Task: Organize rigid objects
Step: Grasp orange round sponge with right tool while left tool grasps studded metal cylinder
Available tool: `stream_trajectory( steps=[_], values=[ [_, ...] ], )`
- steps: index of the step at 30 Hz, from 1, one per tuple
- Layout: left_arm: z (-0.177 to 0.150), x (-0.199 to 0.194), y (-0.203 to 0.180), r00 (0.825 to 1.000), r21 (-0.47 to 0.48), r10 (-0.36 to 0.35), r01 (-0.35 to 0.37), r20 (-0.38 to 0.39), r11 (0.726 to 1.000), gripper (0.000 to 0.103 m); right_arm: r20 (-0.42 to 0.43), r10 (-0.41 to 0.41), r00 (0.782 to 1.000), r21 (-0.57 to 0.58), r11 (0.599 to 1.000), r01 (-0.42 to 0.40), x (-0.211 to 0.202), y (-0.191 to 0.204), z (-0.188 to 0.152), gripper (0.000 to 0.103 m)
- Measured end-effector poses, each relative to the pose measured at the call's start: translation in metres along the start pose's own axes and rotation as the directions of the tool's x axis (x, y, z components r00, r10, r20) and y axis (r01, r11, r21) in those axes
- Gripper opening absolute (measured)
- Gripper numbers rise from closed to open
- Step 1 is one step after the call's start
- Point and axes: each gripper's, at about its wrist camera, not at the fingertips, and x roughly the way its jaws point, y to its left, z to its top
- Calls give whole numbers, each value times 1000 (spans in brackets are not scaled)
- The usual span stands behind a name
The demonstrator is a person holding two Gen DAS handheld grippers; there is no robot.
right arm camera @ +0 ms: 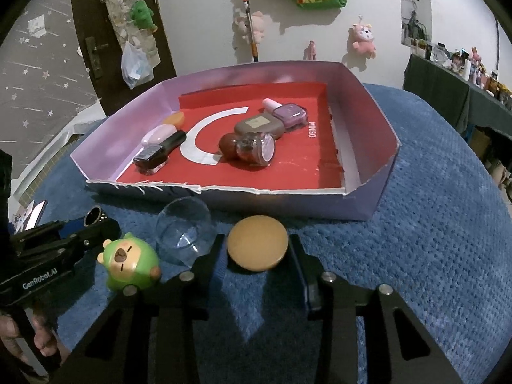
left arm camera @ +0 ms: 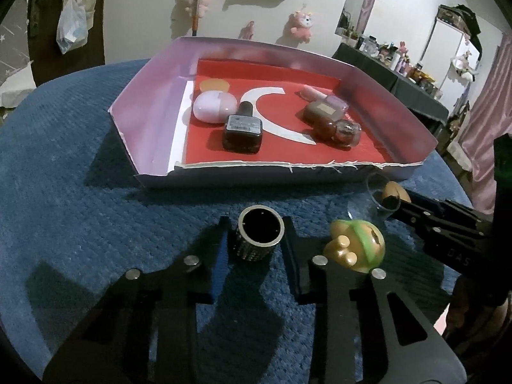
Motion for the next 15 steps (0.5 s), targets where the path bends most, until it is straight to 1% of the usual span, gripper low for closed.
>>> stream_trajectory(
  steps=[8,15],
  values=[
    [-4,-8,-5,1000,5,-12,12,8,1000,25,14,17,1000,13,1000,-17,-13,-3,-6,40],
    [-5,-19,-12,999,15,-22,21,28,1000,25,41,35,999,17,999,-35,-29,-3,-9,40]
  ],
)
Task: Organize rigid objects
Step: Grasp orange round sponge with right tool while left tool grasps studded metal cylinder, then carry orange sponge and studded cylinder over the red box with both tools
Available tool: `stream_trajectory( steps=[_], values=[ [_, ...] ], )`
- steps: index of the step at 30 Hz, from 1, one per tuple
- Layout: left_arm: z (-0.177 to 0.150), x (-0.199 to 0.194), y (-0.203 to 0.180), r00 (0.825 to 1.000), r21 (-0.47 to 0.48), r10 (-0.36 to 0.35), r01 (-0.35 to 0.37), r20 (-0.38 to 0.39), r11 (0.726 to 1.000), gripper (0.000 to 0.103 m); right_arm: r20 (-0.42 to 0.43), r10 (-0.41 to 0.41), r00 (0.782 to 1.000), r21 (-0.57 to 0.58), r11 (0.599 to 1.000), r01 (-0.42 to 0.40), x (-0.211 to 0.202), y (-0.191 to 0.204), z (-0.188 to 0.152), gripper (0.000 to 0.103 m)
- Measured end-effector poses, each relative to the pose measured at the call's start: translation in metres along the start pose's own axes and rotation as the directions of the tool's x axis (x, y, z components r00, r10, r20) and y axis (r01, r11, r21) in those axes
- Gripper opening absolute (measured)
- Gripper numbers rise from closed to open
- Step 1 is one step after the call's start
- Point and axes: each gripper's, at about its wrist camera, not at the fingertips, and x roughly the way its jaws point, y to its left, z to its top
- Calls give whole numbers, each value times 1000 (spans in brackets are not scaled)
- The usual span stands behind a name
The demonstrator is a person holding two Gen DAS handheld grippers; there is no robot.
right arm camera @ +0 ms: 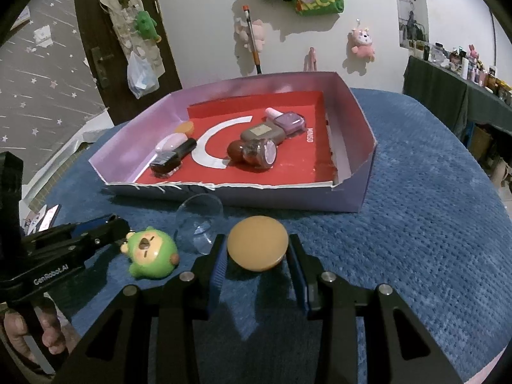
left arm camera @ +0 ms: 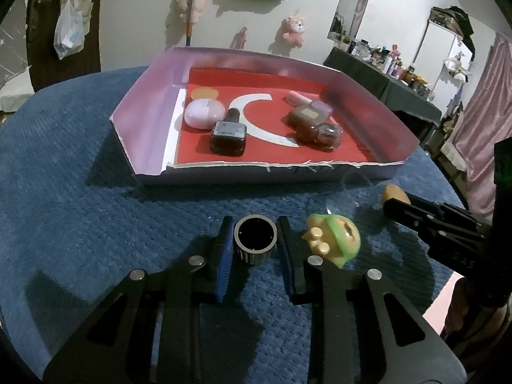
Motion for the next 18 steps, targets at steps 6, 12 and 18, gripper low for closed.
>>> stream_trajectory(
  steps=[6,12,18],
  values=[
    [5,-15,-9,999,18,-20,19,33,1000,25,27,24,999,-11,1000,-24,-15,4,2,40],
    [13,-24,-16,997,34,-42,40,58,999,22,56,37,998,-23,999,-36,-25,9,7,40],
    [21,-25,-17,996,37,-61,58,67,998,13,72,54,996,-27,998,-52,-30,10,15,40]
  ],
)
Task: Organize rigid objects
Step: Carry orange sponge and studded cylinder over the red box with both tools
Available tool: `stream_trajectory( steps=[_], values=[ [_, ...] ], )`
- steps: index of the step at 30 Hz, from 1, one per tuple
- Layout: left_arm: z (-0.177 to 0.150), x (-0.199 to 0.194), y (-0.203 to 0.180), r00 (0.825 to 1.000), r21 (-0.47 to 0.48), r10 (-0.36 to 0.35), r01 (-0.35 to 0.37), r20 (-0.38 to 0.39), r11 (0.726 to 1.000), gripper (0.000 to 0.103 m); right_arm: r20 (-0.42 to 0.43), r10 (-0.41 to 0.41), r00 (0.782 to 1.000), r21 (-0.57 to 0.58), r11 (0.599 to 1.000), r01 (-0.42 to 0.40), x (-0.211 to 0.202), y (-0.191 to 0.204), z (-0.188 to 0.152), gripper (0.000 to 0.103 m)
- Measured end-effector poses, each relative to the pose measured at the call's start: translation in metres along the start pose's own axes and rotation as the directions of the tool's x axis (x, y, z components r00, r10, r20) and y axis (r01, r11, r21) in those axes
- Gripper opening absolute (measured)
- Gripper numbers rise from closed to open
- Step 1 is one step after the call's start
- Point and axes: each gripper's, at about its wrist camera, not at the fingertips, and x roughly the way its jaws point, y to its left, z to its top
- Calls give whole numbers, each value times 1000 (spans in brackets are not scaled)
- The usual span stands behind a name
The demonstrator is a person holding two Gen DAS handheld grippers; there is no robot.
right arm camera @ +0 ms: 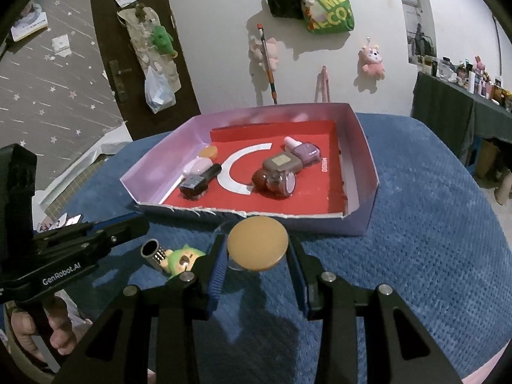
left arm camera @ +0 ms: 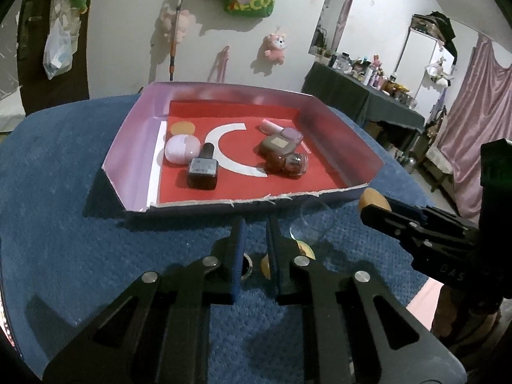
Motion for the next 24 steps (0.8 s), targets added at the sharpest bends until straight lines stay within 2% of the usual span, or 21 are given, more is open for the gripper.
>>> stream_trajectory(
  steps=[13,18,24],
  values=[
    [-3,5,6,999,-23,-27,27,-18,999,11,-13,14,1000,-2,1000,-14,7,1,2,40],
    [-13,5,24,999,-74,-7,4,-33,997,11,-31,-5,1000,27,1000,6,14,-10,-5,40],
    [-23,13,34,997,-104,-29,21,-76,994,11,-77,-39,996,57,997,44,28,-27,-20,40]
  ],
)
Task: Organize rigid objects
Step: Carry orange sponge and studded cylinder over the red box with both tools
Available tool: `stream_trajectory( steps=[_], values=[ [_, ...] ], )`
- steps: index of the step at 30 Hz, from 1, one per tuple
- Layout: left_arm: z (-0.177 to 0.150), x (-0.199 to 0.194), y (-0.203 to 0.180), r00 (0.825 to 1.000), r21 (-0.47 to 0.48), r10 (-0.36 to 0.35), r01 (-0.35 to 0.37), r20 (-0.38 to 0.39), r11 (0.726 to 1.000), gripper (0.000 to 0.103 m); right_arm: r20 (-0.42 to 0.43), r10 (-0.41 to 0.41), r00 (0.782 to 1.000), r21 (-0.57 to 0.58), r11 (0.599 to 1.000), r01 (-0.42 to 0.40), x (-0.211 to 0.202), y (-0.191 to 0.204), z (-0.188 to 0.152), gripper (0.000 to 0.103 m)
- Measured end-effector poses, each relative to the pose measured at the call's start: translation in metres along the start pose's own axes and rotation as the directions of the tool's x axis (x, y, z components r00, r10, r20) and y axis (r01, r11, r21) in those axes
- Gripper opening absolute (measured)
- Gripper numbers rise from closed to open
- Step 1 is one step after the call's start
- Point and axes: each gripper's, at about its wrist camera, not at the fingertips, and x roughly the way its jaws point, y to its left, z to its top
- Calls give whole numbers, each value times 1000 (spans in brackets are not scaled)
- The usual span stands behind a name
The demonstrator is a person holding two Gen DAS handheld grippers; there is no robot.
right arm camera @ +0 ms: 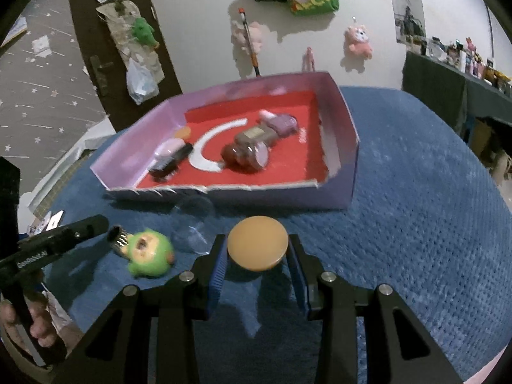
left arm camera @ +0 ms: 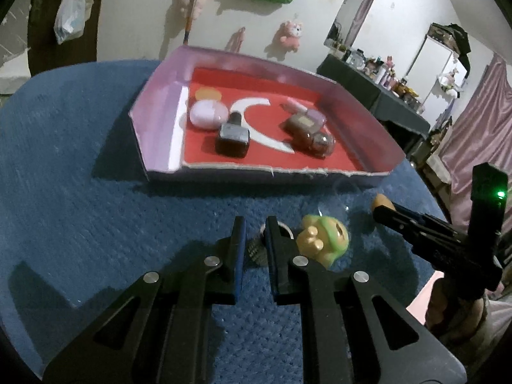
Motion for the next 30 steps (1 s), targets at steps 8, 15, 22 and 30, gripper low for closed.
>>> stream_trajectory(
  steps=[8,15,22,30],
  values=[
    [-15,-7,-10,1000,38,-19,19,22,999,41,-16,-11,1000,12,1000,11,11,-5,-6,42],
    [-13,-8,-6,998,24,11,-13,63,1000,95,-7,-19,1000,-11,1000,19,13,-4,-6,49],
    [-14,11,-7,997,41,62,-63,40,997,93,4,-55,998,-56,997,55,14,2,-8,49],
    [-14,16,-14,996,78,63,-68,62,995,66,9,-67,998,-53,996,67,14,2,-7,40]
  ],
)
